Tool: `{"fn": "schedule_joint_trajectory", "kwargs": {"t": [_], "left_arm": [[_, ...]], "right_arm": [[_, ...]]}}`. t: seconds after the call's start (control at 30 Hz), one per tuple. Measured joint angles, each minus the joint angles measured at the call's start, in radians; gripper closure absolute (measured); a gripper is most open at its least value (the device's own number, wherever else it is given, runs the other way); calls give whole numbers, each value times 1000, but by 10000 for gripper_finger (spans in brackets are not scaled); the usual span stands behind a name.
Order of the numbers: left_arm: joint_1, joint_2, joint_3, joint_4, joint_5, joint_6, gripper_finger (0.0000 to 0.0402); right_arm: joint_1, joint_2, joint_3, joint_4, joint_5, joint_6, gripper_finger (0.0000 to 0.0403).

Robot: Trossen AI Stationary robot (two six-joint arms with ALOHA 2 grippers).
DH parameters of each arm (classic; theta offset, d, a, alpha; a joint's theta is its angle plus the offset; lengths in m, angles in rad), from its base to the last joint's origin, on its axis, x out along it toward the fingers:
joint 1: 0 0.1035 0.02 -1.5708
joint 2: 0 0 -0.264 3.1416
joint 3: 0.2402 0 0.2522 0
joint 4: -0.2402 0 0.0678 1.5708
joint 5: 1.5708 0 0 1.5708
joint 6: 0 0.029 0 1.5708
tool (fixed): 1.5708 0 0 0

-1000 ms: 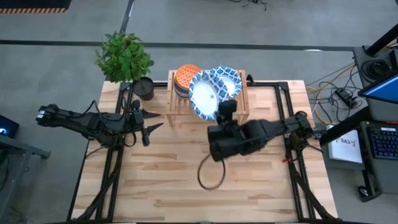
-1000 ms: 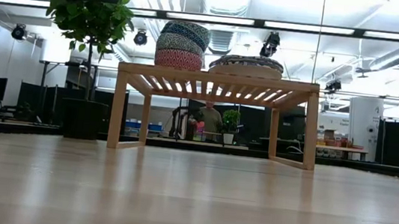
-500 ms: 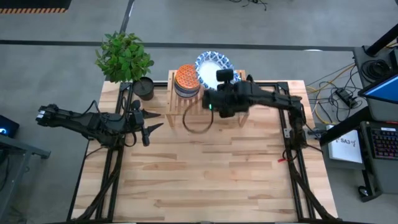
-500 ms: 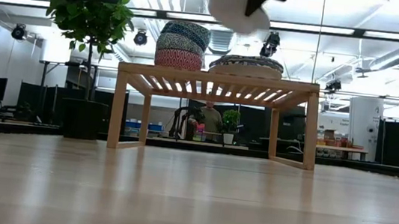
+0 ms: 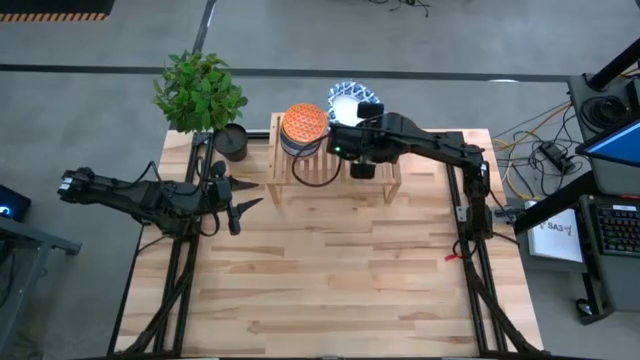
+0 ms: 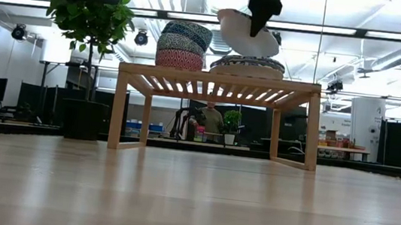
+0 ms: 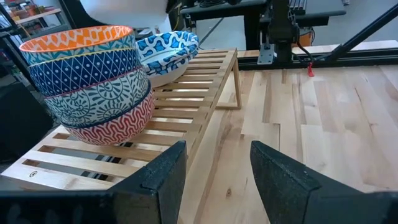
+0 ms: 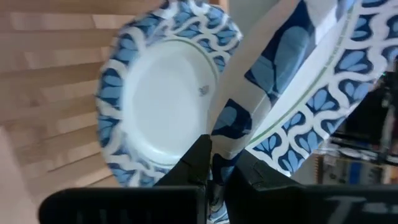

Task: Place and stack bowls onto a shelf
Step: Stack the white patterned bowl on top of the other white patterned bowl on the shelf

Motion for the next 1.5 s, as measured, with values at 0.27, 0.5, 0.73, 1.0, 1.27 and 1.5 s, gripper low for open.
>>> {"fn": "schedule_joint_trajectory", "kwargs": {"t": [0.27,0.5,0.73,1.0,1.27,1.5], "left_arm": [[0,0,0,0,0,0,239],[0,1,0,0,0,0,239],[0,1,0,0,0,0,239],[0,1,0,3,0,0,239],[0,1,0,13,0,0,239],[0,0,0,13,0,0,239]], "right_arm": [[2,0,0,0,-62,74,330],[5,0,0,0,-62,85,278],[21,-8,0,0,-130,323,253],[58,-41,0,0,-181,613,250],[143,-60,-8,46,215,850,289],[164,-55,-15,181,242,819,387]]}}
